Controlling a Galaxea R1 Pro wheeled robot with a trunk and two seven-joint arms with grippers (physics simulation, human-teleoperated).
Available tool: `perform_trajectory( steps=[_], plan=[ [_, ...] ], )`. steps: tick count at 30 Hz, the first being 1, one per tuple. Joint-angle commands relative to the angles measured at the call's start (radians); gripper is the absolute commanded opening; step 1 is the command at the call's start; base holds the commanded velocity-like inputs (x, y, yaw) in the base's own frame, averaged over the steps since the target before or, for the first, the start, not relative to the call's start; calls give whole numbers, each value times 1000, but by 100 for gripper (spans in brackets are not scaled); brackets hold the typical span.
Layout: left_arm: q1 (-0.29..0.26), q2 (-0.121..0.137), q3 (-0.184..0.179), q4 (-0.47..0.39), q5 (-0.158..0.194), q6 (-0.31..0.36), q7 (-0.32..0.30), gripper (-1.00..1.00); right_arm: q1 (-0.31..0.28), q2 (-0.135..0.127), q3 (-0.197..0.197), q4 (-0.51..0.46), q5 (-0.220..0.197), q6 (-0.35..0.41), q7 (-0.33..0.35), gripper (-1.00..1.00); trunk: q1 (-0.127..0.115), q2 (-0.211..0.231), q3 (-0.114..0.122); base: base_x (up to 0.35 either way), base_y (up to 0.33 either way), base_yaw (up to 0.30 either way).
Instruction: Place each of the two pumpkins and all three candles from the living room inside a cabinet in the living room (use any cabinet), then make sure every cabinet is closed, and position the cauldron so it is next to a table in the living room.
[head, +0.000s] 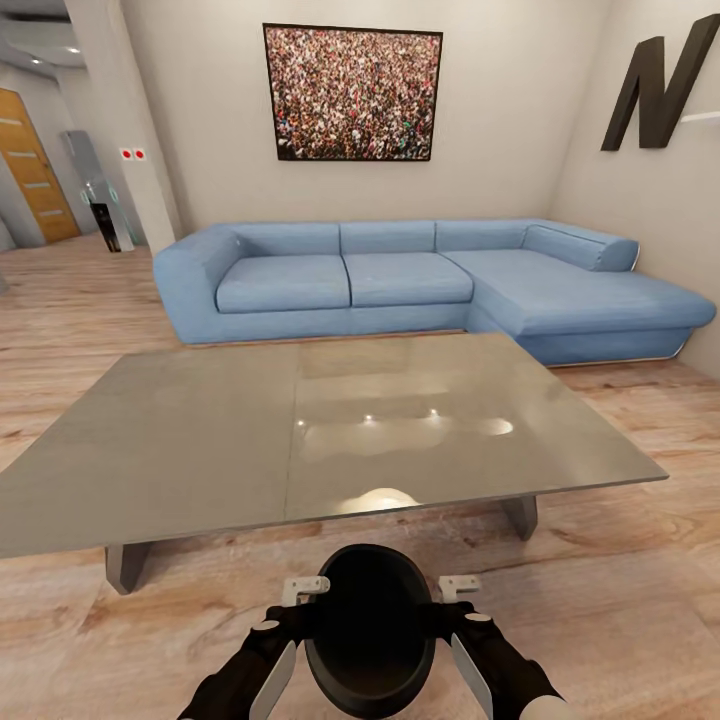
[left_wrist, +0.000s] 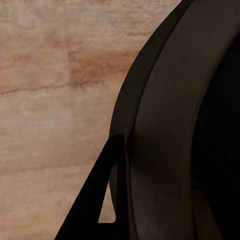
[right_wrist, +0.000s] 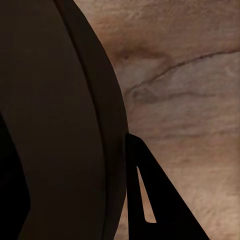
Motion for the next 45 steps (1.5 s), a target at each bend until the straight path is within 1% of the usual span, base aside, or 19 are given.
perform_trajectory(
  steps=[1,28,40,45],
  plan=[
    [0,1,-6,-4,0,5,10,-100,0,-1,7,-1,-14,6,-3,-100,0,0,-1,0,0,0],
    [0,1,-6,-5,0,5,10,-100,0,-1,7,-1,-14,6,-3,-100,0,0,-1,36,0,0],
    [0,1,-6,-5,0,5,10,-100,0,-1,7,-1,-14,6,-3,-100,5,-3,-47,0,0,0],
    [0,1,-6,-5,0,5,10,-100,0,-1,7,-1,-14,6,-3,-100,5,-3,-47,0,0,0]
  ],
)
